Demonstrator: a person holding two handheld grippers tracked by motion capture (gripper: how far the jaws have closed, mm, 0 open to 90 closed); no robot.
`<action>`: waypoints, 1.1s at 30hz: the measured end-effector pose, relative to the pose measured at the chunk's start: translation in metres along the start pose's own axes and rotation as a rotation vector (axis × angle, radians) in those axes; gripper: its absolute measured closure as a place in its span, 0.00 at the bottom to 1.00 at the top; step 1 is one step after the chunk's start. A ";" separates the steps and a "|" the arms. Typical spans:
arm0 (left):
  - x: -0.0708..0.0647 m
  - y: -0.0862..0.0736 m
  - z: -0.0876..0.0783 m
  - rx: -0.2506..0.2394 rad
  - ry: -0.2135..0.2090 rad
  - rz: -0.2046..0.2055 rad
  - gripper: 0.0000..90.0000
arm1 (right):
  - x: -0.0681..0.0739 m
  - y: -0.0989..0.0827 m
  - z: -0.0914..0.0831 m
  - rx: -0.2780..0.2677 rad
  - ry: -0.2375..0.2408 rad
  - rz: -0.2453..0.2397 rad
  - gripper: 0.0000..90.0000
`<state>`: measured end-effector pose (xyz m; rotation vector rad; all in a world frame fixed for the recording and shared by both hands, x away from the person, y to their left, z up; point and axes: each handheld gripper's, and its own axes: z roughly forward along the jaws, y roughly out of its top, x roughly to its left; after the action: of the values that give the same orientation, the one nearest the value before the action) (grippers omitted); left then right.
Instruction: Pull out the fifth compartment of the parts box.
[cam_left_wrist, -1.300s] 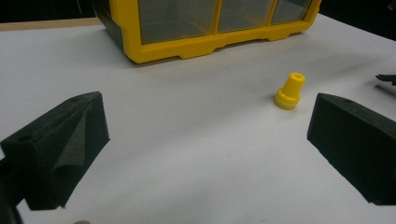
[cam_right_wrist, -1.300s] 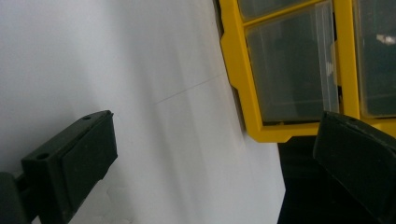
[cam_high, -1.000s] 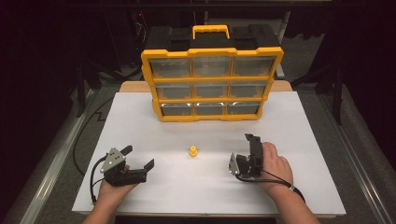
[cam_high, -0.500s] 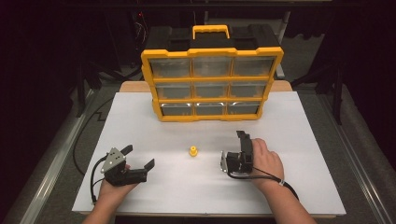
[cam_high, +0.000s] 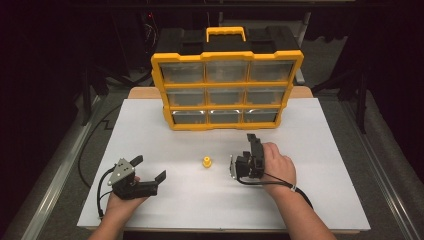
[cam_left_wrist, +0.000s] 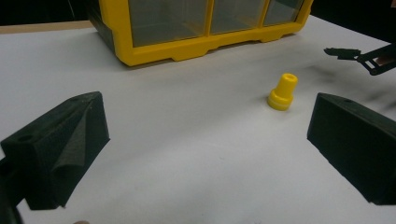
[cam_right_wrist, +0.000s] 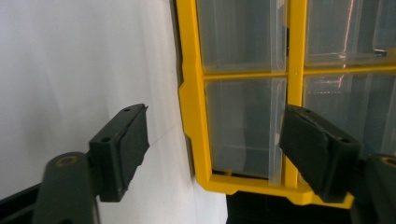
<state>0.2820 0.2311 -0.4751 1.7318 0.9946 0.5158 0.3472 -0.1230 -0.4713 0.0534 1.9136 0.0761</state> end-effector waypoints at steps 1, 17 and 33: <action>-0.001 0.000 0.000 0.000 -0.001 0.003 0.00 | -0.001 0.001 0.001 0.001 -0.004 -0.001 0.29; -0.002 0.001 0.002 0.004 -0.024 0.009 0.00 | -0.016 0.018 0.013 0.004 -0.064 0.017 0.33; -0.003 0.001 0.005 -0.010 -0.038 0.005 0.00 | -0.041 0.030 0.021 -0.012 -0.114 0.017 0.37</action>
<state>0.2843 0.2263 -0.4754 1.7298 0.9594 0.4887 0.3807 -0.0958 -0.4374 0.0649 1.7988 0.0937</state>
